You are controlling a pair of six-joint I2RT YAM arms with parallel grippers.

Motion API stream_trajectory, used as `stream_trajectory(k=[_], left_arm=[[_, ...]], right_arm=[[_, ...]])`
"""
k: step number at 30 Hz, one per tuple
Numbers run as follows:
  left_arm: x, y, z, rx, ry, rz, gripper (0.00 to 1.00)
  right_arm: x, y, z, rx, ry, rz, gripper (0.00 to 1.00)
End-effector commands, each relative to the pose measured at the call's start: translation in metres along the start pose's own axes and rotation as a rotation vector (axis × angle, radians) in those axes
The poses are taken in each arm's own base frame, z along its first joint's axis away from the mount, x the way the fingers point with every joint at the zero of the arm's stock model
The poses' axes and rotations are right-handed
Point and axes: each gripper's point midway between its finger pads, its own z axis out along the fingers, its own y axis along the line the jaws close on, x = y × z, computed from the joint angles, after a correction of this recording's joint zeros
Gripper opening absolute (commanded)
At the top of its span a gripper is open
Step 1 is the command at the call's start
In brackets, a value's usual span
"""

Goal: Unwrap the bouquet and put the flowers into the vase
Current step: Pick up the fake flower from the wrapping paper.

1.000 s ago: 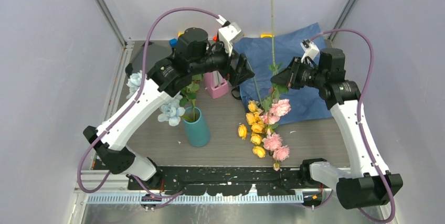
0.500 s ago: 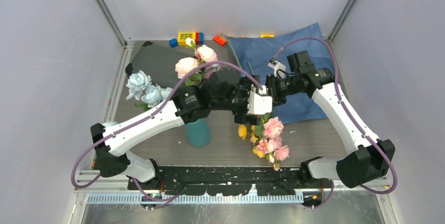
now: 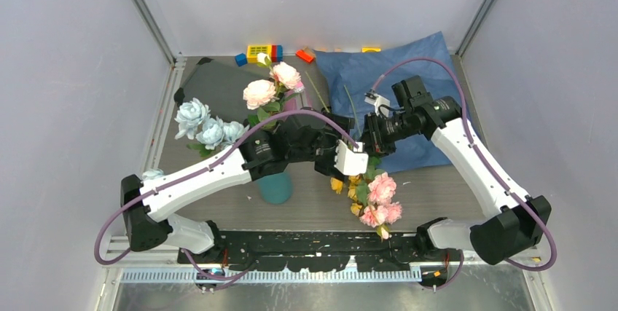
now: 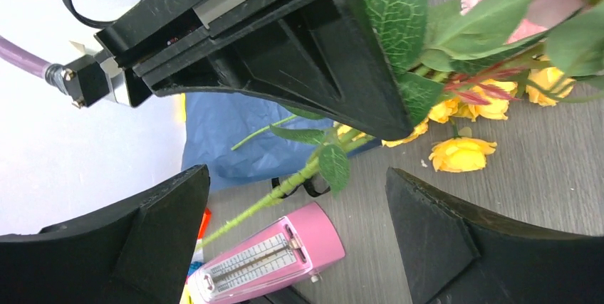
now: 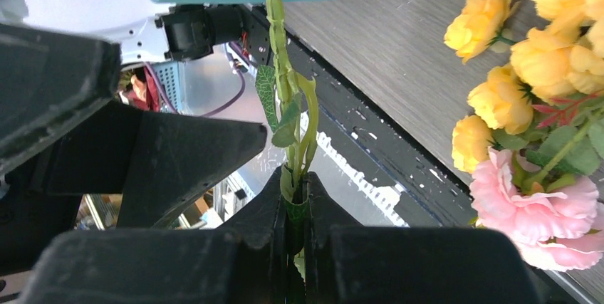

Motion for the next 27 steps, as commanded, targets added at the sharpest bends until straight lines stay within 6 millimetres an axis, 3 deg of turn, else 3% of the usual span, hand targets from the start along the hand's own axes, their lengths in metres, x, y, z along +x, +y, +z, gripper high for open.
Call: stream_trajectory(k=[1, 4, 9, 16, 21, 27], left_arm=[[-0.01, 0.017, 0.002, -0.061, -0.034, 0.033, 0.95], [-0.007, 0.015, 0.007, -0.057, -0.023, 0.036, 0.9], [-0.006, 0.014, 0.008, -0.081, -0.034, 0.059, 0.72], [0.008, -0.001, 0.013, -0.062, -0.003, 0.067, 0.68], [0.01, -0.001, 0.019, -0.067, 0.014, 0.084, 0.59], [0.015, 0.003, 0.027, -0.123, 0.069, 0.126, 0.38]], right_arm=[[0.012, 0.026, -0.011, -0.088, 0.006, -0.077, 0.0], [0.012, 0.03, -0.012, -0.108, 0.003, -0.088, 0.0], [0.014, 0.032, -0.013, -0.121, 0.011, -0.101, 0.0], [0.017, 0.035, -0.016, -0.133, 0.017, -0.117, 0.0], [0.018, 0.036, -0.016, -0.146, 0.024, -0.119, 0.0], [0.019, 0.037, -0.016, -0.149, 0.025, -0.122, 0.0]])
